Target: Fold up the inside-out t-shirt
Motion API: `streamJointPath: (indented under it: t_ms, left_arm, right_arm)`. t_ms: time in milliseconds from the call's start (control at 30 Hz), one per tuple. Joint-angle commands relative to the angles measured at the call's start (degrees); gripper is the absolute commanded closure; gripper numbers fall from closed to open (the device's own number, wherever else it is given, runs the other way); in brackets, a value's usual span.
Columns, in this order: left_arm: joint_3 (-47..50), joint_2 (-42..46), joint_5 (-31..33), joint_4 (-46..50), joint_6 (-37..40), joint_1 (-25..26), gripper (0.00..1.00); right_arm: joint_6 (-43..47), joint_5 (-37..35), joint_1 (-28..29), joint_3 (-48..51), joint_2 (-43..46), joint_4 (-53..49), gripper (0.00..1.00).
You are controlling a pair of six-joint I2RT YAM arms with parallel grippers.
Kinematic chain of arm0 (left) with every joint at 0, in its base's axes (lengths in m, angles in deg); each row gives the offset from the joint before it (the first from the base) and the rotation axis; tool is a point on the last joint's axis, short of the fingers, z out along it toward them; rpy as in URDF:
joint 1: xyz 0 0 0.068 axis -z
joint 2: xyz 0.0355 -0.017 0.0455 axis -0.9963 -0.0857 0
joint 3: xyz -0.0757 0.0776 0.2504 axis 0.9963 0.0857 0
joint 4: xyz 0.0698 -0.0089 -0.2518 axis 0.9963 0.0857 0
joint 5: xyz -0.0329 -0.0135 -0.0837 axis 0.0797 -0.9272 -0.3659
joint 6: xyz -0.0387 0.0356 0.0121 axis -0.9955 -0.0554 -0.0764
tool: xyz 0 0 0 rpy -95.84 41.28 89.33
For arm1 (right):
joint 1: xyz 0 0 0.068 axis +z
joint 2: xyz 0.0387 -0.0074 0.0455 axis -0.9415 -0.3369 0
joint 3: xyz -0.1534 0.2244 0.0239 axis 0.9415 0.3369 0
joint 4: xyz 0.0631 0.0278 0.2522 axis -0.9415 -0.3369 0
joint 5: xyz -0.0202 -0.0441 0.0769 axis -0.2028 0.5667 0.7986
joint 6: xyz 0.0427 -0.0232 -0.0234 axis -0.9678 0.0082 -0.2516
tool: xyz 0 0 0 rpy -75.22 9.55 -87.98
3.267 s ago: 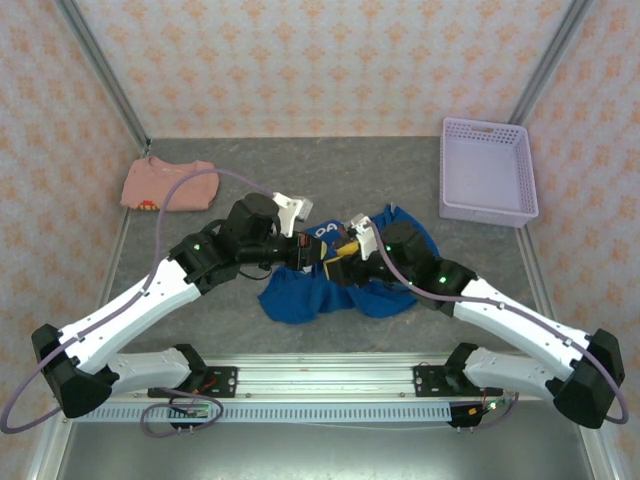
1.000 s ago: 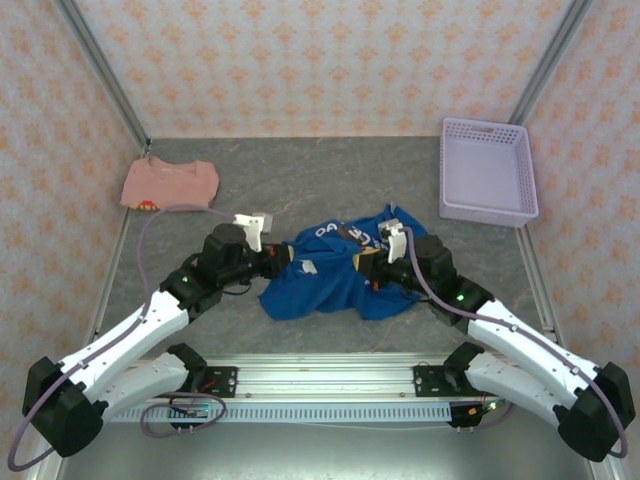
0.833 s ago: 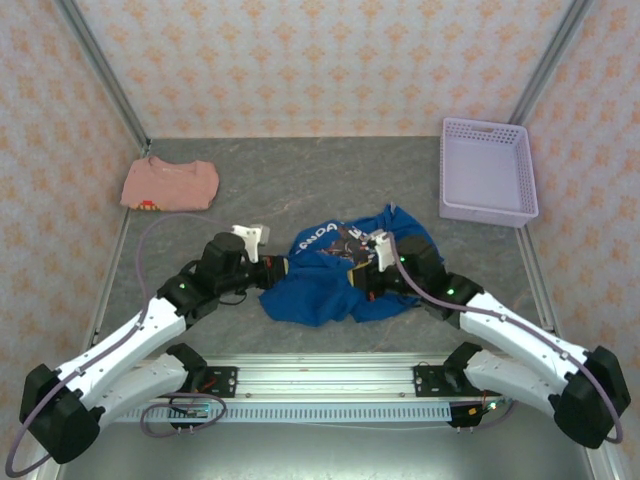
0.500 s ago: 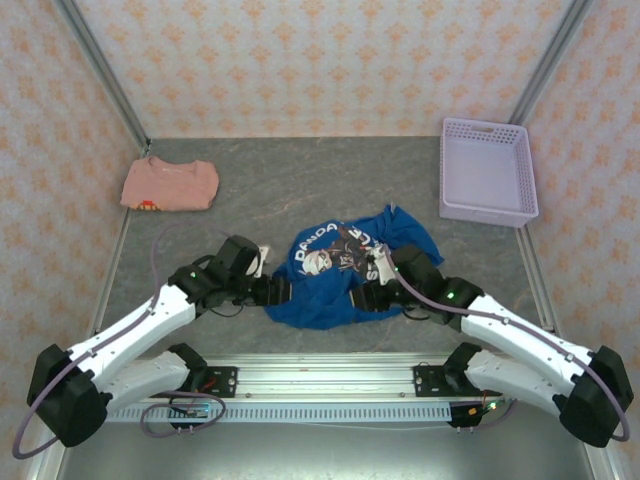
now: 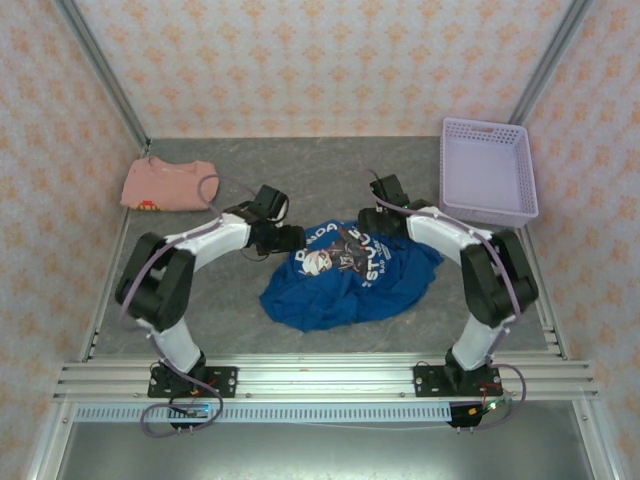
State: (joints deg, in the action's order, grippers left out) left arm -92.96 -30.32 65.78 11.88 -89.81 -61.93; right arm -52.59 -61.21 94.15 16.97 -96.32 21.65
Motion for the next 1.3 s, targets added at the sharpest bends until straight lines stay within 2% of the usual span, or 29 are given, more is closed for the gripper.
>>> streamJointPath:
  t_ms: [0,100,167,333,400,533,667,800,900,967,1000,1067,1100,1133,1267]
  left_arm:
    - [-4.78,-4.58,-3.69,-2.56,1.75,0.06,0.28]
    - [-6.23,-9.58,-5.89,-3.80,1.28,0.51,0.38]
    - [-6.43,-11.59,-7.38,-4.73,0.95,0.76,0.49]
    - [-6.80,-11.50,-8.52,-7.51,1.22,0.12,0.92]
    - [-7.18,-8.93,-7.47,-8.86,1.45,-1.07,1.00]
    - [-8.13,1.71,-5.46,-11.97,1.54,-4.76,1.00]
    - [-7.65,15.22,-2.97,-14.52,3.28,-5.52,1.00]
    - [-0.18,29.71,-3.19,-17.54,2.36,-5.21,1.00]
    - [7.37,38.65,-4.60,-13.78,3.49,-3.10,1.00]
    - [12.44,43.05,-5.76,-8.85,4.59,-0.17,1.00]
    - [15.32,45.01,-5.94,-6.00,4.51,1.69,0.98]
    - [20.62,47.84,-6.18,-2.41,2.93,5.58,0.72]
    - [23.02,48.94,-6.03,-1.28,1.74,7.29,0.56]
    - [24.95,49.83,-5.51,-0.63,0.73,8.26,0.48]
    - [27.12,50.96,0.40,-0.31,-1.85,8.57,0.36]
  right_arm:
    - [2.46,-3.85,-0.19,-5.29,-5.17,-3.91,0.28]
    - [2.12,-1.48,-0.19,-9.68,-11.90,-4.86,0.30]
    - [1.79,-0.90,-0.17,-11.79,-15.10,-5.71,0.40]
    - [3.03,-3.31,-1.20,-13.59,-13.41,-5.09,0.90]
    - [3.69,-4.06,-2.09,-13.43,-10.02,-3.24,1.00]
    - [4.99,-3.12,-3.91,-13.21,0.22,2.12,1.00]
    - [6.76,-0.51,-4.72,-12.96,11.39,5.05,1.00]
    - [6.29,2.33,-4.73,-7.44,22.90,4.06,1.00]
    - [3.57,3.03,-4.64,1.62,32.61,1.94,1.00]
    - [0.84,2.91,-4.49,8.94,39.34,-0.53,0.92]
    - [-1.04,2.44,-4.34,13.05,42.91,-2.43,0.83]
    - [-4.44,1.33,-4.33,20.36,48.89,-5.91,0.61]
    - [-5.78,0.93,-4.30,23.67,51.50,-7.39,0.55]
    - [-7.06,0.90,-4.29,26.38,53.52,-8.00,0.52]
    - [-10.63,7.29,-2.31,31.34,54.72,-2.34,0.47]
